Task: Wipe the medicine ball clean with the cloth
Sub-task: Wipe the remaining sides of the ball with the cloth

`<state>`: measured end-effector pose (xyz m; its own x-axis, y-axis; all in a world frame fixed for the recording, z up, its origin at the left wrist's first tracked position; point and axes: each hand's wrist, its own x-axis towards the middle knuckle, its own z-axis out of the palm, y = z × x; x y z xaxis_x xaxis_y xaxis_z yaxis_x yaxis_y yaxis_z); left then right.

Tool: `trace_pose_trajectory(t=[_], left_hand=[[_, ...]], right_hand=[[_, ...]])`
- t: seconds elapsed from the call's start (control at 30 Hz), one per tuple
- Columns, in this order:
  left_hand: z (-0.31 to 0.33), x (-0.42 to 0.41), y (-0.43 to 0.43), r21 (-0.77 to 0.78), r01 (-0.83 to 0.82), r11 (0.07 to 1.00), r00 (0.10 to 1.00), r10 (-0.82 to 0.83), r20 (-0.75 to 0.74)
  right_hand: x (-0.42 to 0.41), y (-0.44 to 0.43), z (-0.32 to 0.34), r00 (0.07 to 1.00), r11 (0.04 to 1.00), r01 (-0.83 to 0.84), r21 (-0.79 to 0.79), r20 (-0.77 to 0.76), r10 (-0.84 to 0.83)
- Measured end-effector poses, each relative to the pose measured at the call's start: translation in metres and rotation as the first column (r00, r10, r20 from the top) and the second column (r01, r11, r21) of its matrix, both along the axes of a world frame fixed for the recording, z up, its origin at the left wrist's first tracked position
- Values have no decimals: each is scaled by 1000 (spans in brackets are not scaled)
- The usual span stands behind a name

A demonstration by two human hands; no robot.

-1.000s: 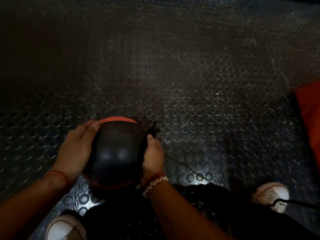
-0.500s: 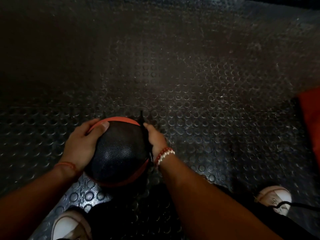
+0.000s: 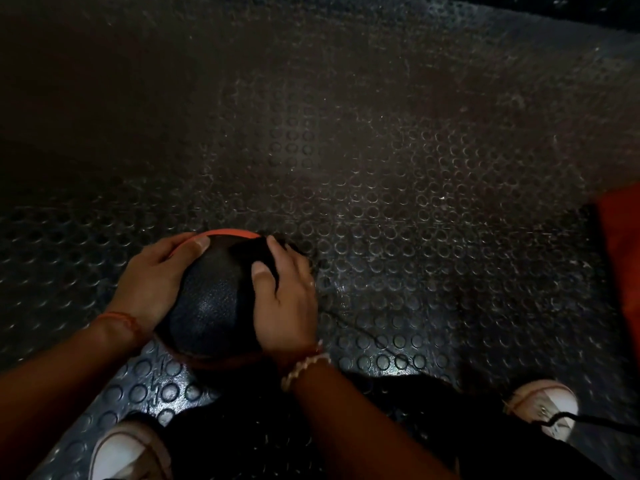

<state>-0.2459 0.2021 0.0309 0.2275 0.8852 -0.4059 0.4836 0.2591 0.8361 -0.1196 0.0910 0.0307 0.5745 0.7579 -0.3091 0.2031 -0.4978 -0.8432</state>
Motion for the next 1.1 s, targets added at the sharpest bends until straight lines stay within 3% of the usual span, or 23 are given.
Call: trace_pose_trajectory(t=[0.07,0.13,0.23,0.33,0.37,0.43,0.5,0.57,0.63,0.73,0.83,0.97,1.1], left_hand=[[2,-1,-2,8,9,1000,1000,-9,2],[3,1,-6,28,14,1000,1000,-14,-1],[4,3,-8,26,-8,1000,1000,8,3],[2,4,-3,-12,-43,999,999,43,-8],[2,6,0,-29,-58,998,998,58,-7],[4,12,2,-59,-70,996,997,69,-15],[3,16,3,-79,-86,993,996,84,-20],[5,18,3,-71,-81,994,996,80,-29],[5,17,2,-47,-73,996,996,70,-57],[8,17,-2,-27,-63,998,996,61,-60],[7,18,-4,-17,-78,997,994,77,-77],[6,22,-5,-30,-97,995,991,94,-96],[6,29,-4,-33,-57,998,992,53,-112]], right_hand=[[22,17,-10,986,999,-46,-9,-163,44],[34,27,-21,901,994,89,-56,-421,-104],[36,23,-29,572,911,333,-242,-716,-399],[16,6,-32,261,769,536,-348,-798,-543],[4,1,-30,226,729,585,-355,-792,-567],[-23,-9,-22,370,709,656,-260,-708,-601],[-38,-17,-5,645,780,619,-89,-510,-570],[-40,-19,8,895,918,396,13,-228,-383],[-26,-10,18,993,993,121,-17,11,-120],[13,25,18,989,985,-125,-118,58,133],[44,57,3,970,974,-200,-107,-160,182],[61,51,-7,826,961,25,-275,-536,-174],[53,20,-8,630,869,281,-408,-604,-488]])
